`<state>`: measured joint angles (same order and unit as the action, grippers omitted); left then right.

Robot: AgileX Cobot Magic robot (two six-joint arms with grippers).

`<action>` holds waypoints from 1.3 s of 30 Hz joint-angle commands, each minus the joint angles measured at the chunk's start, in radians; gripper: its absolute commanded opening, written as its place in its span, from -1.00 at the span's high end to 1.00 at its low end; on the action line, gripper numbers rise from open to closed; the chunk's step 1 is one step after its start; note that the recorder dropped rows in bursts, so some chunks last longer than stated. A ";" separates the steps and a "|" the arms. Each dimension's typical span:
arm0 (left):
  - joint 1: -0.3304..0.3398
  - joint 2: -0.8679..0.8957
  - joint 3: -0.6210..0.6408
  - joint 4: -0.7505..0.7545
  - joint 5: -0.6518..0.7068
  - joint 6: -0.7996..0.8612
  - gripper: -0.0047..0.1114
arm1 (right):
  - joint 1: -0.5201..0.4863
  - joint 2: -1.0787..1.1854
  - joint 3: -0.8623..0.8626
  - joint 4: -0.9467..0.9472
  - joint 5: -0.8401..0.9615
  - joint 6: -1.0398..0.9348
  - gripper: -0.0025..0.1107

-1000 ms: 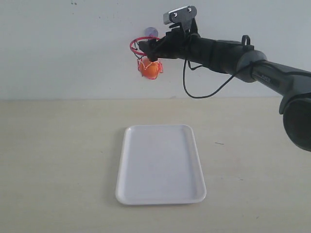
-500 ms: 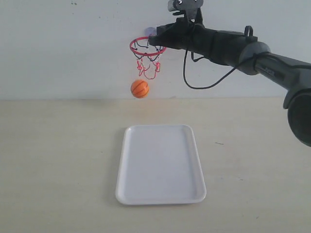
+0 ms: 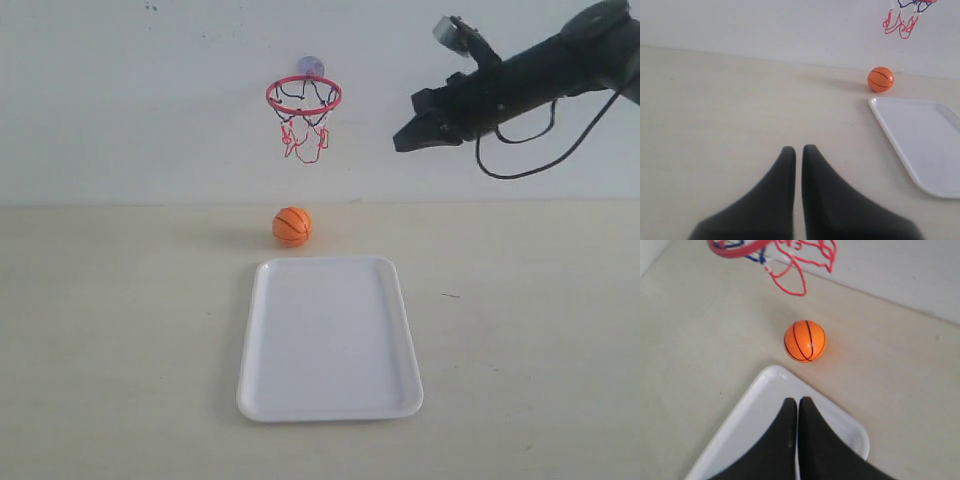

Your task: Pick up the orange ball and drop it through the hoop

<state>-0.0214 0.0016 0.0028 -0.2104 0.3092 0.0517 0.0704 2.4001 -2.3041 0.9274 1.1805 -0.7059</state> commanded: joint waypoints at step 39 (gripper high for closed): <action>0.001 -0.002 -0.003 -0.002 -0.010 -0.006 0.85 | -0.002 -1.176 1.235 -0.313 -0.076 0.149 0.96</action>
<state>-0.0214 0.0016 0.0028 -0.2104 0.3075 0.0517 0.0709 1.3102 -1.0750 0.6405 1.1865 -0.5275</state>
